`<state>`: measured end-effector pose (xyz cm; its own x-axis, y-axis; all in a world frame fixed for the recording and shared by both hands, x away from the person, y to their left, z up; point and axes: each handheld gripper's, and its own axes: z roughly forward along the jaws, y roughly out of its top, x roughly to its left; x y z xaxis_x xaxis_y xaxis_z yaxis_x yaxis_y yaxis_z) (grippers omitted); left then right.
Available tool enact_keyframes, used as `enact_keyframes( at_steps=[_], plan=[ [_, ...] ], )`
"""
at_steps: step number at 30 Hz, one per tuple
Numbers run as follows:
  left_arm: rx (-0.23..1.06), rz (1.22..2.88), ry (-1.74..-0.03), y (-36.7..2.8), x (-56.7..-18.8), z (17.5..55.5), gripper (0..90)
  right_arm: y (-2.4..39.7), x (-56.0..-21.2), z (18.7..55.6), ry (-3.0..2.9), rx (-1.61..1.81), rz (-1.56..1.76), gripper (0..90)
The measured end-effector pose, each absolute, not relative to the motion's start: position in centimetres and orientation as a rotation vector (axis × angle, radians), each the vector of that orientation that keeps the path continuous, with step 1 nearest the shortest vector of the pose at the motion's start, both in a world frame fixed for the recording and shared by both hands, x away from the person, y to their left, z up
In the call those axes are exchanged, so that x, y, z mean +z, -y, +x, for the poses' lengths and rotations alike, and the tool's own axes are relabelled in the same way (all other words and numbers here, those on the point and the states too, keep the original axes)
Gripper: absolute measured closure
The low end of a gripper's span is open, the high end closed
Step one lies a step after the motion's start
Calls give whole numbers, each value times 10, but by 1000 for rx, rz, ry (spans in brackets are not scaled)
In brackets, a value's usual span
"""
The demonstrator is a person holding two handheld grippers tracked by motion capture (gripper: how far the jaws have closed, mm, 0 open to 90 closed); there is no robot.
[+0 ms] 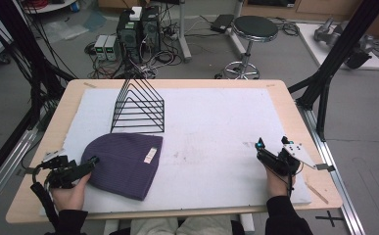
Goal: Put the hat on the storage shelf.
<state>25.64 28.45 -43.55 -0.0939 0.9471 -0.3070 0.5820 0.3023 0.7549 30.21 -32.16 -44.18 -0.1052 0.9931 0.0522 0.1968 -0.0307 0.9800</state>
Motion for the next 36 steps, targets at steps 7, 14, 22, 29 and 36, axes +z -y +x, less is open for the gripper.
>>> enact_keyframes(
  at_steps=[7,14,22,29,36],
  plan=[
    [444,1329,-1824,-285,-444,255,190,320,-442,302,-1419,1226,1334,119],
    [470,1327,-1838,-282,-444,254,199,321,-442,303,-1417,1220,1324,120],
    [513,1341,-1866,-270,-444,256,145,320,-442,303,-1418,1217,1328,119],
    [541,1351,-1870,-266,-445,257,227,319,-442,303,-1421,1215,1320,119],
    [596,1361,-1899,-266,-445,256,467,319,-442,302,-1412,1217,1321,120]
  ],
)
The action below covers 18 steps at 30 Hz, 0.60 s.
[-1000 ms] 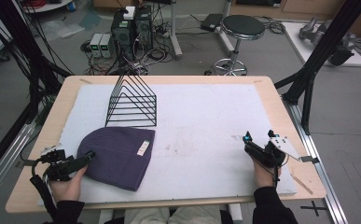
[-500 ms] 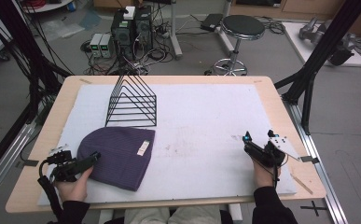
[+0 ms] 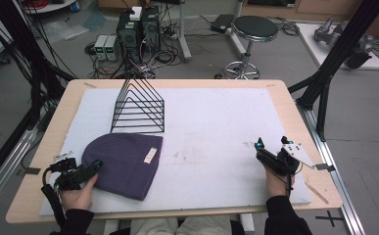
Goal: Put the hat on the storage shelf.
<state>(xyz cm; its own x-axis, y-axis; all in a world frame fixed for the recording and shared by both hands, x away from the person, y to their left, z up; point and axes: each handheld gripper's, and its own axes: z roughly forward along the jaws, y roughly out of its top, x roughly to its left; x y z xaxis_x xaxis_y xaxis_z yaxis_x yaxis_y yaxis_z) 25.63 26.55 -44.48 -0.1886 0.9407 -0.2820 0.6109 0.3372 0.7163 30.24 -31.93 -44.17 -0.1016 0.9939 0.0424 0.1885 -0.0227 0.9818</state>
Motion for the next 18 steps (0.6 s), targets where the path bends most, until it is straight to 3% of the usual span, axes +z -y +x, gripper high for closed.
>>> enact_keyframes(
  at_steps=[1,2,10,11,18],
  plan=[
    [599,1361,-1894,-267,-445,256,467,319,-442,302,-1412,1217,1321,120],
    [608,1353,-1894,-267,-446,255,529,319,-442,302,-1409,1218,1320,119],
    [625,1354,-1879,-265,-447,255,567,317,-441,302,-1412,1216,1321,119],
    [584,1348,-1858,-265,-448,255,667,319,-442,303,-1412,1210,1318,120],
    [523,1339,-1826,-270,-450,257,708,319,-442,303,-1411,1212,1318,120]
  ],
)
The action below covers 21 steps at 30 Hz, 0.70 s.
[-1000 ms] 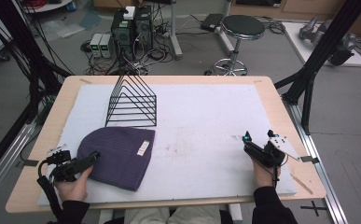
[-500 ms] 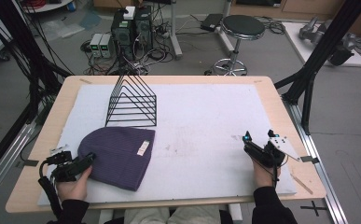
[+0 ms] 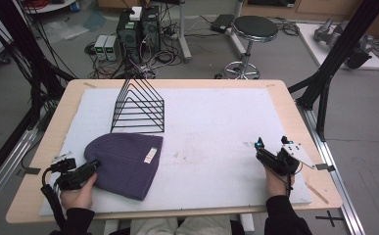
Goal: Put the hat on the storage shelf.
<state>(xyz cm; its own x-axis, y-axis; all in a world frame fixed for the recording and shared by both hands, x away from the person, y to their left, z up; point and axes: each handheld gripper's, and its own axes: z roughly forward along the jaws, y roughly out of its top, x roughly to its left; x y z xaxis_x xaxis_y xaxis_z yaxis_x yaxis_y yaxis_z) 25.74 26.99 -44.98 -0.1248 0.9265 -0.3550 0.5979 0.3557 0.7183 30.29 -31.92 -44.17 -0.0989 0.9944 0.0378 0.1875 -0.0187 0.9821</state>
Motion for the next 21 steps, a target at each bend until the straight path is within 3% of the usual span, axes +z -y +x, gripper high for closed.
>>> enact_keyframes(
  at_steps=[10,21],
  plan=[
    [526,1373,-1770,-272,-449,258,768,319,-442,303,-1411,1212,1318,120],
    [666,1474,-1645,-261,-437,257,767,319,-441,303,-1411,1223,1316,119]
  ],
)
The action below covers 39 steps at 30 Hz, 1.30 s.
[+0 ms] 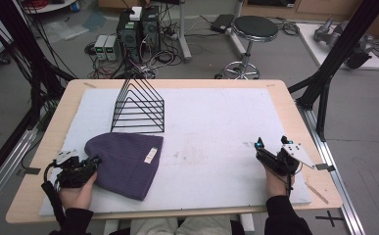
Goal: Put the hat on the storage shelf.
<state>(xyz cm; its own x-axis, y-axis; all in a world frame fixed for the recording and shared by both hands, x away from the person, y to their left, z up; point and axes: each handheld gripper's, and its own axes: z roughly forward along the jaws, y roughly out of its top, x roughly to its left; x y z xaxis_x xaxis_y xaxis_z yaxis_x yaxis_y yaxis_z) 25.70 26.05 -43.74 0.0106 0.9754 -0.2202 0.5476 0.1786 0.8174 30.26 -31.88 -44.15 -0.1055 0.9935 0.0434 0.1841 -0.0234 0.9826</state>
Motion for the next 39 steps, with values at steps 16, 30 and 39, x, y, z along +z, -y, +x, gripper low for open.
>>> enact_keyframes(
  at_steps=[16,30,39],
  plan=[
    [826,1547,-1471,-246,-422,252,762,320,-441,302,-1413,1220,1316,119],
    [893,1592,-1325,-231,-405,251,763,322,-441,300,-1408,1228,1332,120],
    [952,1584,-1175,-227,-394,251,764,325,-441,298,-1407,1230,1340,121]
  ],
)
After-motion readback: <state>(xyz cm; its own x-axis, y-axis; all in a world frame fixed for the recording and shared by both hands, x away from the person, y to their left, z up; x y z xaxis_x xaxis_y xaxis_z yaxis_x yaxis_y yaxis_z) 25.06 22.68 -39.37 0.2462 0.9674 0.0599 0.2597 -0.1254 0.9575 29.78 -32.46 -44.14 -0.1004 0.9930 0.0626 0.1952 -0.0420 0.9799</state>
